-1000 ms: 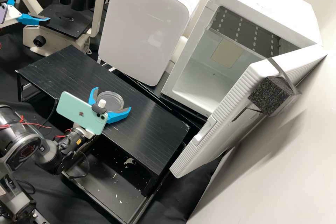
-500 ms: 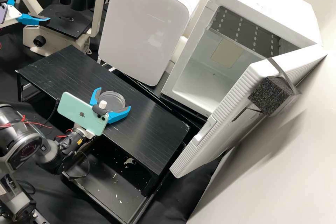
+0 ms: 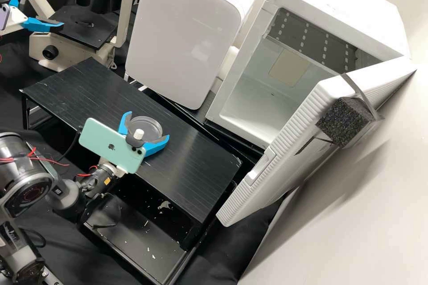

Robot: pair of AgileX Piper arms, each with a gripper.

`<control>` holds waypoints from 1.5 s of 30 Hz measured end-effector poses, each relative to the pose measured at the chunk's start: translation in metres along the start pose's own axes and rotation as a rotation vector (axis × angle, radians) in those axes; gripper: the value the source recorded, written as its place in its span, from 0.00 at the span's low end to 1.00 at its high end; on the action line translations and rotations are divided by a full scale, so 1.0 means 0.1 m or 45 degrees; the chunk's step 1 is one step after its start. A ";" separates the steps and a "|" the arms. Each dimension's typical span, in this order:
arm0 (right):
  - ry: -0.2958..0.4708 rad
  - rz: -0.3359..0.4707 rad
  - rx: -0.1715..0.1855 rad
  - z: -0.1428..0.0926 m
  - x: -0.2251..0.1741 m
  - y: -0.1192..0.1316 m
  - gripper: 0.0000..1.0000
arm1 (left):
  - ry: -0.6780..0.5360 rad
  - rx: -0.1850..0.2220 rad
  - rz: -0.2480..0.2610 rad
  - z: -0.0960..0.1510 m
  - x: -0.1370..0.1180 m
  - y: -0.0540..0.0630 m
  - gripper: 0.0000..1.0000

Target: Place the petri dish in the incubator

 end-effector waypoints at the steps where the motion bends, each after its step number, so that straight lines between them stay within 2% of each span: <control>1: -0.021 0.031 0.006 0.03 0.01 0.06 0.00 | 0.000 0.000 0.000 0.00 0.00 0.00 1.00; 7: -0.072 0.223 0.022 0.17 0.10 0.48 0.00 | 0.000 0.000 0.000 0.00 0.00 0.00 1.00; 12: -0.078 0.353 -0.004 0.25 0.19 0.80 0.00 | 0.000 0.000 0.000 0.00 0.00 0.00 1.00; 16: -0.059 0.473 -0.012 0.29 0.37 1.06 0.00 | 0.000 0.000 0.000 0.00 0.00 0.00 1.00; 23: -0.014 0.609 -0.010 0.35 0.70 1.39 0.00 | 0.000 0.000 0.000 0.00 0.00 0.00 1.00; 27: 0.004 0.626 -0.025 0.30 0.94 1.50 0.00 | 0.000 0.000 0.000 0.00 0.00 0.00 1.00; 30: -0.001 0.612 -0.064 0.28 1.11 1.53 0.00 | 0.000 0.000 0.000 0.00 0.00 0.00 1.00; 36: -0.032 0.554 -0.115 0.27 1.46 1.56 0.00 | 0.000 0.000 0.000 0.00 0.00 0.00 1.00; 40: -0.062 0.525 -0.112 0.30 1.62 1.57 0.00 | 0.000 0.000 0.000 0.00 0.00 0.00 1.00; 45: -0.100 0.551 -0.100 0.36 1.75 1.63 0.00 | 0.000 0.000 0.000 0.00 0.00 0.00 1.00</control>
